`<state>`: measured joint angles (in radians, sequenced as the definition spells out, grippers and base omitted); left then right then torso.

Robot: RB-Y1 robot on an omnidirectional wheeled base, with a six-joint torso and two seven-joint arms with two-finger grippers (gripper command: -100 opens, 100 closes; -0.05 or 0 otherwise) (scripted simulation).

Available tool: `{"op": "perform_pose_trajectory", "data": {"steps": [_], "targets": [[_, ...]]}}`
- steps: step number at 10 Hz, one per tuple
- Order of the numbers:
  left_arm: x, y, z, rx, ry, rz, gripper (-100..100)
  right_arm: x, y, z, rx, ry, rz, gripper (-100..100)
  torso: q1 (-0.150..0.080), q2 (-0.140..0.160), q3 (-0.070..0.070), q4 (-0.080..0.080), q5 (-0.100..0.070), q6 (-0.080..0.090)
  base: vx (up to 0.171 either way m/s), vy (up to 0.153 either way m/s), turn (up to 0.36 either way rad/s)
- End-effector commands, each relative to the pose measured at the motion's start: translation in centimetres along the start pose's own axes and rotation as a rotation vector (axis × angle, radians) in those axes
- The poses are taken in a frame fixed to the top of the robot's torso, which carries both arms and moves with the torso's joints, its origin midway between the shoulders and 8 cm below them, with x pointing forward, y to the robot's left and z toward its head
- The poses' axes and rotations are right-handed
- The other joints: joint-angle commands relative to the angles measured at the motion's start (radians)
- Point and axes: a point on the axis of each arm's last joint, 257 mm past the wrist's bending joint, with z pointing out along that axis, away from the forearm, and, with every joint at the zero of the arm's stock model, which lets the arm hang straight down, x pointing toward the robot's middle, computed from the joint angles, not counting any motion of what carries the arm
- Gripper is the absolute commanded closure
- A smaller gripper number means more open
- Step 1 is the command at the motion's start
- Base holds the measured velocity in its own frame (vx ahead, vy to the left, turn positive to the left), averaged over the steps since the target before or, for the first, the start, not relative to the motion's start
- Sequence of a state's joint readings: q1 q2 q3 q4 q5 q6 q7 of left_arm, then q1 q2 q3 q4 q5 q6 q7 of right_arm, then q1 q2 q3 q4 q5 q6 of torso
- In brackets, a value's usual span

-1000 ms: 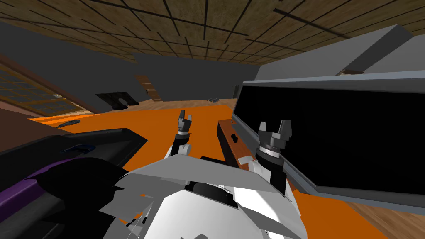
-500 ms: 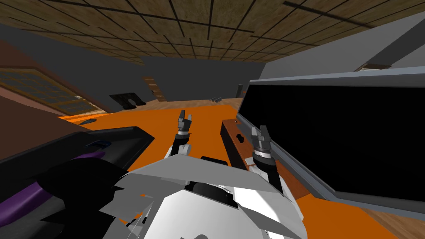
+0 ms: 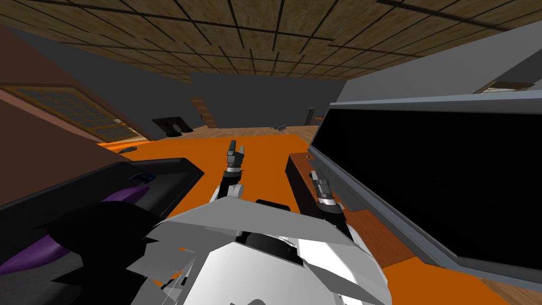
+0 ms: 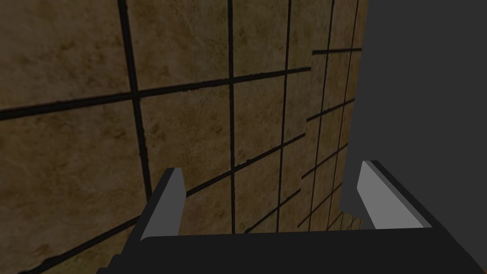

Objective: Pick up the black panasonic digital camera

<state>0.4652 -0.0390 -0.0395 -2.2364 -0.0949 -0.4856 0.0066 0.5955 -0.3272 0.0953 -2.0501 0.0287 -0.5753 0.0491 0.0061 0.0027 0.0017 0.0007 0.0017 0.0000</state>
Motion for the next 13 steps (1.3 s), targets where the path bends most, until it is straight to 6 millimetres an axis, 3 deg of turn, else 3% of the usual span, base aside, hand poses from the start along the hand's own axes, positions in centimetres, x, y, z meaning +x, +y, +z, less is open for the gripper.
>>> {"op": "perform_pose_trajectory", "data": {"steps": [1,4,5,6,7,8,9,10,11,12,13], "targets": [[0.0,0.0,0.0,0.000,0.000,0.000,0,1.3,-2.7,-1.3,0.074,0.063,-0.020,-100,0.000,0.000,0.000,0.000,0.000,0.000,-0.018,0.116,0.139],[0.0,0.0,0.0,0.000,0.000,0.000,0,3.7,-7.2,-5.1,0.198,0.190,-0.065,-100,0.005,0.000,0.000,0.000,0.001,0.000,-0.016,0.184,0.112],[0.0,0.0,0.0,0.000,0.000,0.000,0,3.7,-7.8,-5.5,0.212,0.200,-0.072,-100,0.005,-0.001,-0.001,0.000,0.001,0.000,-0.008,0.124,0.064],[0.0,0.0,0.0,0.000,0.000,0.000,0,4.6,-10.1,-7.9,0.280,0.263,-0.094,-100,0.002,-0.001,-0.001,0.000,0.001,0.000,-0.016,0.126,0.137],[0.0,0.0,0.0,0.000,0.000,0.000,0,4.6,-10.3,-8.1,0.285,0.268,-0.098,-100,0.002,0.000,0.000,0.000,0.000,0.000,-0.014,0.099,0.065],[0.0,0.0,0.0,0.000,0.000,0.000,0,5.4,-12.2,-10.6,0.348,0.332,-0.121,-100,0.000,0.000,0.000,0.000,0.000,0.000,0.007,0.136,0.182],[0.0,0.0,0.0,0.000,0.000,0.000,0,5.3,-12.7,-11.0,0.360,0.338,-0.125,-100,0.002,-0.001,-0.001,0.000,0.000,0.000,0.018,0.113,0.049],[0.0,0.0,0.0,0.000,0.000,0.000,0,6.0,-14.3,-13.6,0.417,0.396,-0.144,-100,0.001,-0.002,-0.001,0.000,0.000,0.000,0.015,0.125,0.144],[0.0,0.0,0.0,0.000,0.000,0.000,0,5.8,-15.0,-14.3,0.437,0.408,-0.154,-100,0.001,-0.002,-0.001,-0.001,0.000,0.000,0.010,0.102,0.082],[0.0,0.0,0.0,0.000,0.000,0.000,0,6.2,-17.0,-17.6,0.511,0.466,-0.174,-100,0.000,-0.002,-0.001,0.000,0.000,0.000,-0.001,0.110,0.157],[0.0,0.0,0.0,0.000,0.000,0.000,0,5.9,-17.1,-17.9,0.515,0.479,-0.184,-100,0.000,-0.001,-0.001,0.000,0.000,0.000,0.013,0.093,0.077]]}}
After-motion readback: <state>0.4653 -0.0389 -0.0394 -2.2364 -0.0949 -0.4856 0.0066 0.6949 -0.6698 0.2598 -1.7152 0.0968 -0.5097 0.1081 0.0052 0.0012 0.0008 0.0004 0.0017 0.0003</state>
